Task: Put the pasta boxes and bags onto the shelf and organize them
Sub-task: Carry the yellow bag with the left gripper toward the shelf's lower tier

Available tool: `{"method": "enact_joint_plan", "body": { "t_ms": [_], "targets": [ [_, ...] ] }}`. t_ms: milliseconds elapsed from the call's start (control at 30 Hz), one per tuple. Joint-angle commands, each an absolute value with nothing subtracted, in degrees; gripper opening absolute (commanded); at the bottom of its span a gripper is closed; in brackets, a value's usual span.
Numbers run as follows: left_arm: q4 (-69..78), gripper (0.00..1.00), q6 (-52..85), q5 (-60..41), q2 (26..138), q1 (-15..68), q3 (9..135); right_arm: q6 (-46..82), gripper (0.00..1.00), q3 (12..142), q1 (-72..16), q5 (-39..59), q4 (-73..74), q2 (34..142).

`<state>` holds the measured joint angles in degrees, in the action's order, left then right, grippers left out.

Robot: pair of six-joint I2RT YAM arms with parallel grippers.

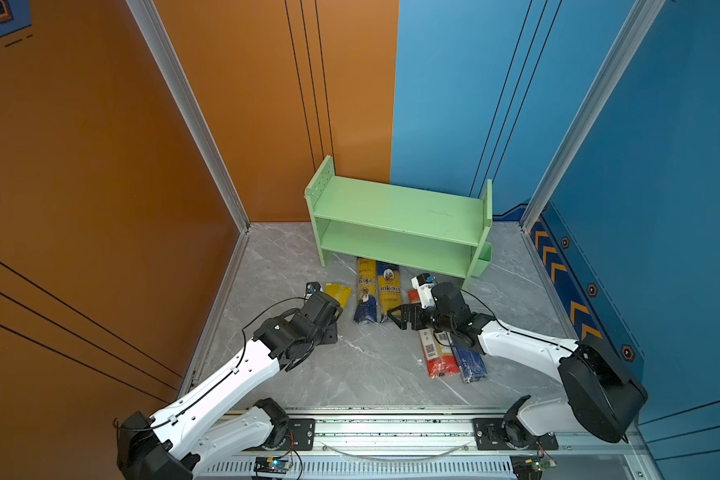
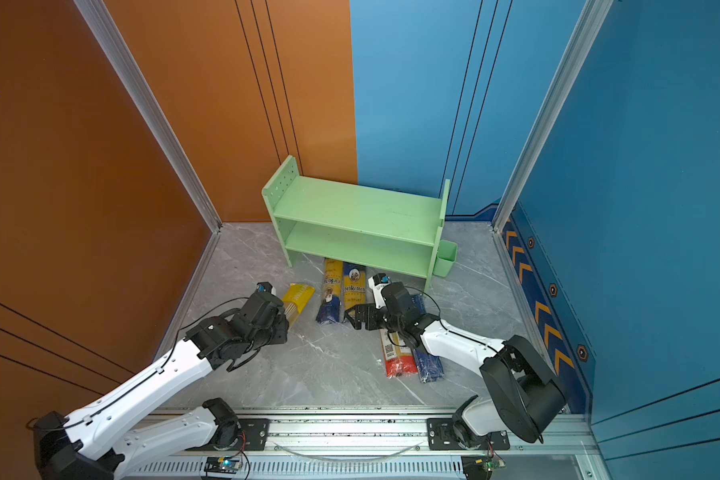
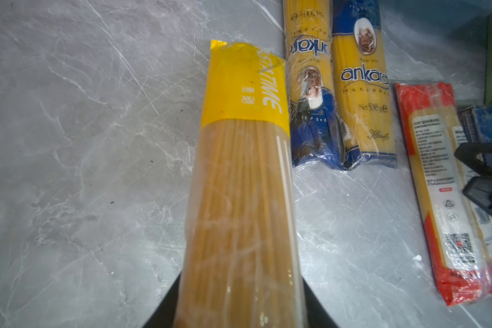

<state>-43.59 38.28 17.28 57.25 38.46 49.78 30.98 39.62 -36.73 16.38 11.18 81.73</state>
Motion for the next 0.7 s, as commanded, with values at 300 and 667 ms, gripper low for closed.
{"method": "enact_joint_plan", "body": {
  "t_ms": [300,667],
  "targets": [
    [-39.11,0.0,33.95,23.29,53.13,41.41,57.33,31.54,0.98,40.34,-36.34,17.24,11.95,83.17],
    [-39.02,0.0,32.36,24.69,52.18,42.77,60.97,31.73,0.98,41.15,-36.55,17.62,11.47,84.18]
  ]
}}
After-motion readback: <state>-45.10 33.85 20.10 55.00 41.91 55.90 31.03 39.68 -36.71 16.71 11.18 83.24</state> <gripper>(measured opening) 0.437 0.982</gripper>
